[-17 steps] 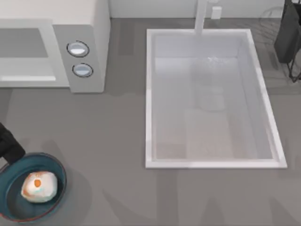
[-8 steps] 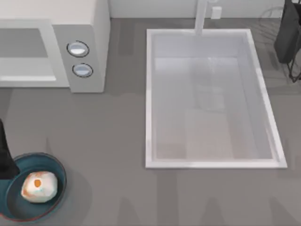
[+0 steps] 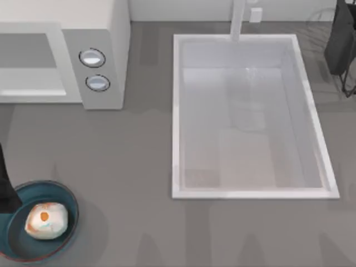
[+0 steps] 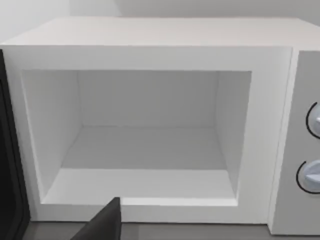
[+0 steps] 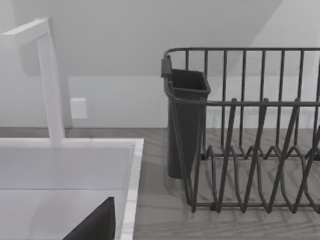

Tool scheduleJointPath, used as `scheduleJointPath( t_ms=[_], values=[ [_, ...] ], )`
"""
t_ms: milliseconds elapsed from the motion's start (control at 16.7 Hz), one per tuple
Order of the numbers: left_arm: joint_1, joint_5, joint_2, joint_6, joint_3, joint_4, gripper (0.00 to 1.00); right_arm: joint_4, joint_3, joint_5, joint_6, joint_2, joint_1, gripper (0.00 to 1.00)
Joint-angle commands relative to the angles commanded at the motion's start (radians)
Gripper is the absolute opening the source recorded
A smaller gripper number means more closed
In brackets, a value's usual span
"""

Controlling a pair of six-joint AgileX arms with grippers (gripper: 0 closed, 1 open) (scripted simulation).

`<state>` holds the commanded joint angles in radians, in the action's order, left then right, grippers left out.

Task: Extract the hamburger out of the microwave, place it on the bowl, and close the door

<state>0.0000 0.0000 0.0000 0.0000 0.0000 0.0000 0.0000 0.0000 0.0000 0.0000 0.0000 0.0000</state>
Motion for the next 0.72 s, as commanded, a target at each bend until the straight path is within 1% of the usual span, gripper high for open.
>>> scheduleJointPath(
  t_ms=[660,720],
  values=[
    [0.000,0.000,0.000,0.000,0.000,0.000,0.02,0.000,0.000,0.000,0.000,0.000,0.000,1.00],
    [0.000,0.000,0.000,0.000,0.000,0.000,0.00,0.000,0.000,0.000,0.000,0.000,0.000,1.00]
  ],
)
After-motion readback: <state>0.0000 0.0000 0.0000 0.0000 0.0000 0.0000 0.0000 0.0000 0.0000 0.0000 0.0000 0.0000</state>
